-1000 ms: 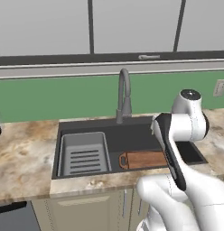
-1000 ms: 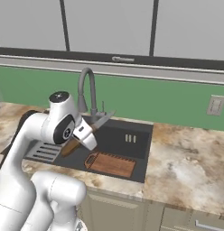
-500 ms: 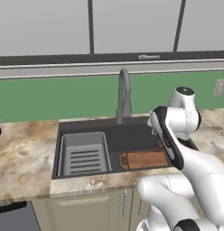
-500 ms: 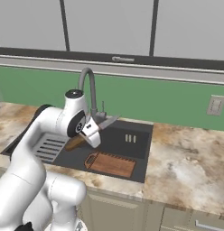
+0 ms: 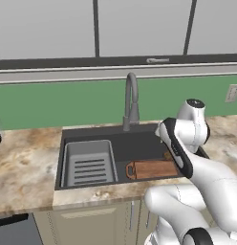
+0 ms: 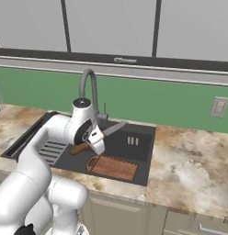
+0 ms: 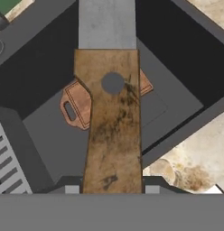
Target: Move the cutting board and knife to the sink. Then move spray from the cabinet to the counter.
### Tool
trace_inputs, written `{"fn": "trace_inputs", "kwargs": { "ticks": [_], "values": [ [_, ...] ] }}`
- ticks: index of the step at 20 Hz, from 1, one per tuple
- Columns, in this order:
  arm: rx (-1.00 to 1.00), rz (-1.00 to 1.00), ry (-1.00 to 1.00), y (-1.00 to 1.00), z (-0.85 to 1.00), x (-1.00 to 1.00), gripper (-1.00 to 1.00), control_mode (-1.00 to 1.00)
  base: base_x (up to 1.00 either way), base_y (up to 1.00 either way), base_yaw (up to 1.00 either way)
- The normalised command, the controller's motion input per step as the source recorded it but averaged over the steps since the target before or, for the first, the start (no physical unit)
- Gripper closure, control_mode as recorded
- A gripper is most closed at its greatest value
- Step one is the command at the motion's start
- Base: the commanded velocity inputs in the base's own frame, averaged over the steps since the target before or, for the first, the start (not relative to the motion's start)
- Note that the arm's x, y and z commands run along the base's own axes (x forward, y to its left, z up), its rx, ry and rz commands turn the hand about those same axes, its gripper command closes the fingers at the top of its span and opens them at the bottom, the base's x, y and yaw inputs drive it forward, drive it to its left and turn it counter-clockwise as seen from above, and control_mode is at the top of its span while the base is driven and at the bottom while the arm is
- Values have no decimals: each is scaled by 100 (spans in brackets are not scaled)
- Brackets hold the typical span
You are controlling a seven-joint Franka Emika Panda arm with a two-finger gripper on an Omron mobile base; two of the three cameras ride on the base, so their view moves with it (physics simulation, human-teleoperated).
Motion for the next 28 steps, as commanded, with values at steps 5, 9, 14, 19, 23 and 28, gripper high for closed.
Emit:
{"fn": "trace_inputs", "kwargs": {
  "ticks": [5,9,14,19,23,28],
  "values": [
    [8,-12,0,-8,-35,2,100,-100,0,0,0],
    [14,-16,0,-1,-29,15,100,-100,0,0,0],
    [16,-15,0,0,-22,36,100,-100,0,0,0],
    [16,-13,0,0,-26,36,100,-100,0,0,0],
    [13,-11,0,0,-30,37,100,-100,0,0,0],
    [1,-10,0,8,-28,43,100,-100,0,0,0]
  ]
}}
